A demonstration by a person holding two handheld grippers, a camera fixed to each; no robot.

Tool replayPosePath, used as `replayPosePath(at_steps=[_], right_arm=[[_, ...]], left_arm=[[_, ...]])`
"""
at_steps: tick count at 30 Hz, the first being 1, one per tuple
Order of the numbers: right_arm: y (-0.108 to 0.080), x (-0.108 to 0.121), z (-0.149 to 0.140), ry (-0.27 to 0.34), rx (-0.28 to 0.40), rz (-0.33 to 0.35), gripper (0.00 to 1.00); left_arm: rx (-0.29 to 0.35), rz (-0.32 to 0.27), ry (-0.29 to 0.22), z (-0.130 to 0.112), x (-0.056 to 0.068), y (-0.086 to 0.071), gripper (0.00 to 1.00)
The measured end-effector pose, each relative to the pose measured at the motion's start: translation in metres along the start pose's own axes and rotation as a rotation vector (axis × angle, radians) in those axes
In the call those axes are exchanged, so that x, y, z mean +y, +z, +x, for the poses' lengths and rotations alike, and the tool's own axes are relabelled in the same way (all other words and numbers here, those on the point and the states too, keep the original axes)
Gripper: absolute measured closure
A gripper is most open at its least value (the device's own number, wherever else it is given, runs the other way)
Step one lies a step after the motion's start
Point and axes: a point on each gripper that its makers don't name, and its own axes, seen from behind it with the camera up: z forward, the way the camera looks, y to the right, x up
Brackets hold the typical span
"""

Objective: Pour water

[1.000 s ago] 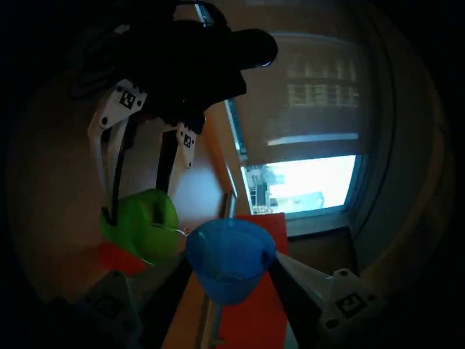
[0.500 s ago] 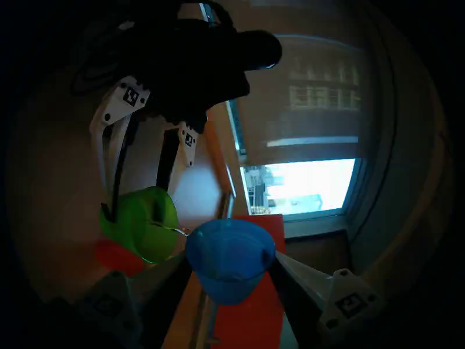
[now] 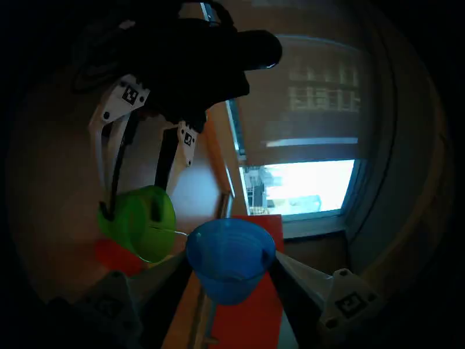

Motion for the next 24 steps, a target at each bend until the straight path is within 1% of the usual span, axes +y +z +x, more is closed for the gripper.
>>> replayPosePath(at_steps=[24], right_arm=[[-0.0031, -0.0021, 0.0075, -0.04, 0.007, -0.004, 0.11]], left_arm=[[0.0, -0.001, -0.002, 0.0, -0.0006, 0.0008, 0.2]])
